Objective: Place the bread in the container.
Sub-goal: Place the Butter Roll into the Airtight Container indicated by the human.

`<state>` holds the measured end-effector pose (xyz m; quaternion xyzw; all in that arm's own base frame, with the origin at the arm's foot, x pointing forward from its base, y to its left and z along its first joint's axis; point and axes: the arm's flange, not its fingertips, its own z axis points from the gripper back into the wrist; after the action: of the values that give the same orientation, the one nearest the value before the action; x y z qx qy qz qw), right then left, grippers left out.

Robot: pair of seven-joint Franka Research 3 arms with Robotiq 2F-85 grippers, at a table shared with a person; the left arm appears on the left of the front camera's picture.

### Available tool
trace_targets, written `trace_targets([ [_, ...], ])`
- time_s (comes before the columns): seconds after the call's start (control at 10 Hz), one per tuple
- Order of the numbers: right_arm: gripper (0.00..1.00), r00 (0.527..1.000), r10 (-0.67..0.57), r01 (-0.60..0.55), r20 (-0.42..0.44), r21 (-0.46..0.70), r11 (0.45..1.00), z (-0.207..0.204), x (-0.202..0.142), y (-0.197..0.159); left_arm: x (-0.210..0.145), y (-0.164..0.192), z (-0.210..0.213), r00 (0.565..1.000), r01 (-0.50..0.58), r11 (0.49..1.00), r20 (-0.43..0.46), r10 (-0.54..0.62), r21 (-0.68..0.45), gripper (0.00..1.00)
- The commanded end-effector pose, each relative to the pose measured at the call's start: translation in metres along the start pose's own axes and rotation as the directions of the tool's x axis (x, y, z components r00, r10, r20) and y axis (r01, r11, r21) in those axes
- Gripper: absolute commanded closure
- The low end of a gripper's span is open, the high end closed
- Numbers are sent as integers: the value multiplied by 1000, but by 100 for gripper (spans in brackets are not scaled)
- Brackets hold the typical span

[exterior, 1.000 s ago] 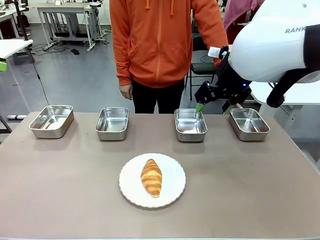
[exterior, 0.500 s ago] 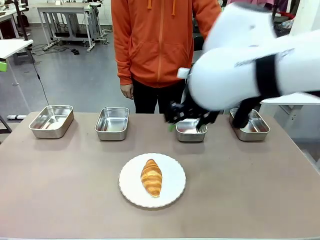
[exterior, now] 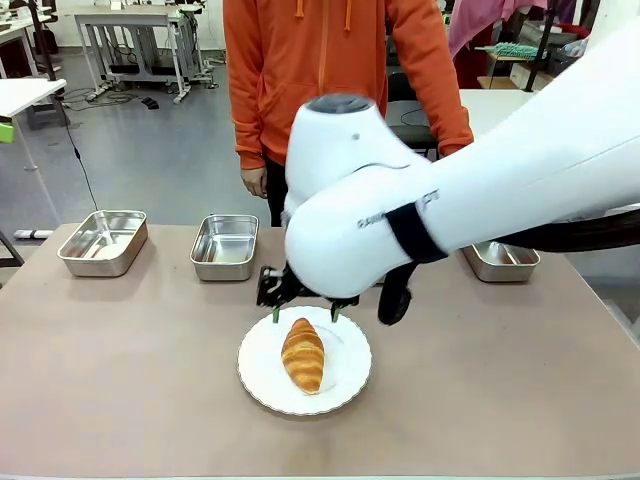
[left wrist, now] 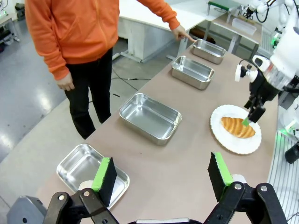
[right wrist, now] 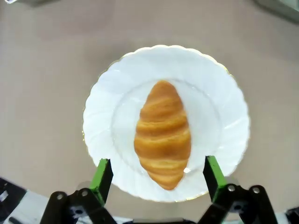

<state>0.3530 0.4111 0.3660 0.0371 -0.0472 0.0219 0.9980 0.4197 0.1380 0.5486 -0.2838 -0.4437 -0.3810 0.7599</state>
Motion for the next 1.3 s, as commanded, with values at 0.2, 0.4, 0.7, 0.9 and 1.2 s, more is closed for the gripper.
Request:
trace_targets([
  [0.2, 0, 1000, 0, 0, 0, 0, 1000, 0, 0, 0, 1, -2, 1, 1000, 11, 1000, 8, -11, -3, 0],
  [0.4, 0, 1000, -15, 14, -26, -52, 999, -13, -6, 18, 1, -2, 1, 1000, 11, 1000, 8, -11, -3, 0],
  [0.7, 0, 997, -71, 73, 14, -117, 990, -20, -16, 17, 1, -2, 1, 1000, 11, 1000, 8, -11, -3, 0],
  [0.9, 0, 997, -77, 79, 23, -115, 990, -26, -19, 11, 1, -2, 1, 1000, 11, 1000, 8, -11, -3, 0],
  [1.2, 0, 996, -78, 83, 45, -116, 990, -41, -14, 4, 1, -2, 1, 1000, 11, 1000, 8, -11, -3, 0],
])
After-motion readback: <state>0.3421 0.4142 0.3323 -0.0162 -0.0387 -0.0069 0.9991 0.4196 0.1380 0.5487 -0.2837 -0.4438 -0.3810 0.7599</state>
